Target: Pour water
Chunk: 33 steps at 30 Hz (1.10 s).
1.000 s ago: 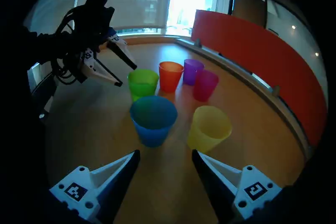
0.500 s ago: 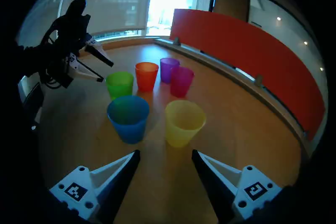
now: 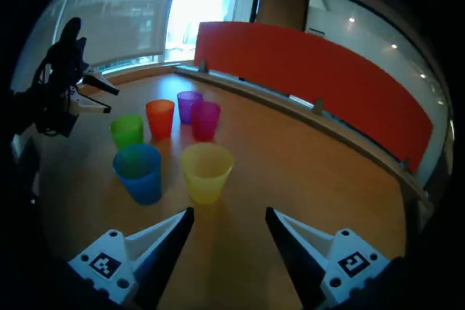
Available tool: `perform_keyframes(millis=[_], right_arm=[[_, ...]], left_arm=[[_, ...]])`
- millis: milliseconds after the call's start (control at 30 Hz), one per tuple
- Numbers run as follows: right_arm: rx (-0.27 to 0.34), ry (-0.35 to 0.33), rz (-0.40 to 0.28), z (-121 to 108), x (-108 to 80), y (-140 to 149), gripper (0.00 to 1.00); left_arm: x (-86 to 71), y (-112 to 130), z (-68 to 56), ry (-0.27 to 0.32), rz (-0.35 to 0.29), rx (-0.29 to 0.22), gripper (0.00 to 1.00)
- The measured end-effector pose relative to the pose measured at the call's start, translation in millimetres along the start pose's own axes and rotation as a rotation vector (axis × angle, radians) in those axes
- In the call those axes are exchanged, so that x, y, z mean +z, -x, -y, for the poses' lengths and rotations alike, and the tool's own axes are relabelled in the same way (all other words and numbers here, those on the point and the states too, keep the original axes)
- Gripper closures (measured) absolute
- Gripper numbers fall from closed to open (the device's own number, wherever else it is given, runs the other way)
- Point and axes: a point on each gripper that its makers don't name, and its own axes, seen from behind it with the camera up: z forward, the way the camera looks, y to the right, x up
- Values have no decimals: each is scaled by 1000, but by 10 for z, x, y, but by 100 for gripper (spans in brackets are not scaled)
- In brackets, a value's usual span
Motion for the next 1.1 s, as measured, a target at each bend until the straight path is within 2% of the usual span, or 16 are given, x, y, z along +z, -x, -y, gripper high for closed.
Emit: perform_keyframes(millis=[267,567,900,1100], right_arm=[[25,98,-65,-201,-105,-111,4],[74,186,-122,-395,-208,-253,5],[134,284,-218,-555,-319,-441,5],[161,341,-286,-605,-390,-614,5]], left_arm=[[-71,-126,186,-65,-69,-46,5],[-162,-165,449,-159,-121,-69,5],[-332,-317,698,-259,-222,-159,5],[-413,-361,743,-284,-270,-208,5]])
